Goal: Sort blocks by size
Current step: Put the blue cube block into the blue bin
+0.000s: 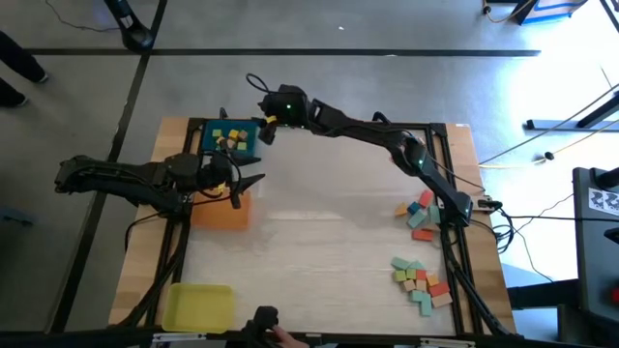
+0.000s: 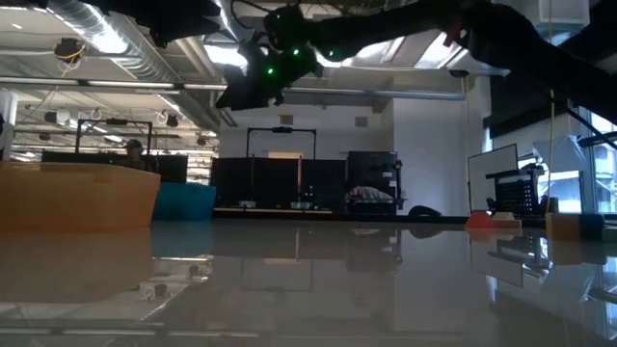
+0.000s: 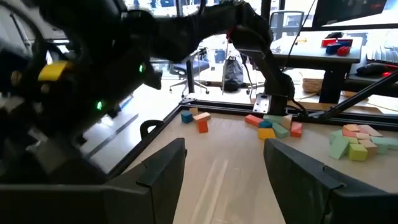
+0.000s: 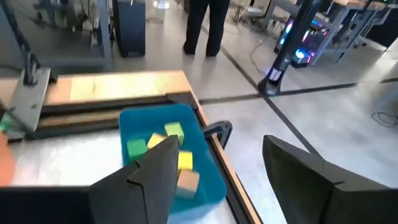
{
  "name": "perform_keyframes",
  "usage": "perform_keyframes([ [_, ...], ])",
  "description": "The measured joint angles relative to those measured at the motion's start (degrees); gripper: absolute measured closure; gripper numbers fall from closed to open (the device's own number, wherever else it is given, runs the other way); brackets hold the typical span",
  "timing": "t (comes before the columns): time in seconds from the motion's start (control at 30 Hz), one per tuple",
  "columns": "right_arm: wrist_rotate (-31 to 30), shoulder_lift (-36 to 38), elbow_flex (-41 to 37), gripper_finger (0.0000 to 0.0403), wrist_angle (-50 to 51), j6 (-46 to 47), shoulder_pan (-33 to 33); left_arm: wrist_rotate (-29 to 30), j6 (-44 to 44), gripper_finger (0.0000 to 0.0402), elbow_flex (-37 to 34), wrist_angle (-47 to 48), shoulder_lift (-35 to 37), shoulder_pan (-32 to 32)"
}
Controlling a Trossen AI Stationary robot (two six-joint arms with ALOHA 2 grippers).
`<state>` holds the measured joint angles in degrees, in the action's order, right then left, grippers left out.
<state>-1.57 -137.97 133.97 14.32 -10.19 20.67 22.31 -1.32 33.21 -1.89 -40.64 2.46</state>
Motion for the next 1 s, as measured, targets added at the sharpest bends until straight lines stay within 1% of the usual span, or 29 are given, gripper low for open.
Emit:
perform_keyframes([
  [0.5,-0.4,8.6,0.0,0.0173,17.1,-0.6,0.8,0.0,-0.6,0.0196,0.0,0.6,0.0,0.0],
  [0.67,-0.1,10.0,0.0,0.0173,20.5,-0.1,0.7,0.0,-0.5,0.0196,0.0,1.4,0.0,0.0],
  [0.87,0.1,12.2,0.0,0.0173,28.2,-0.5,0.7,0.0,-0.2,0.0196,0.0,2.6,0.0,0.2],
  [1.0,-1.7,13.2,0.0,0.0173,32.6,-0.8,0.7,0.0,-0.2,0.0196,0.0,2.8,0.0,0.2],
])
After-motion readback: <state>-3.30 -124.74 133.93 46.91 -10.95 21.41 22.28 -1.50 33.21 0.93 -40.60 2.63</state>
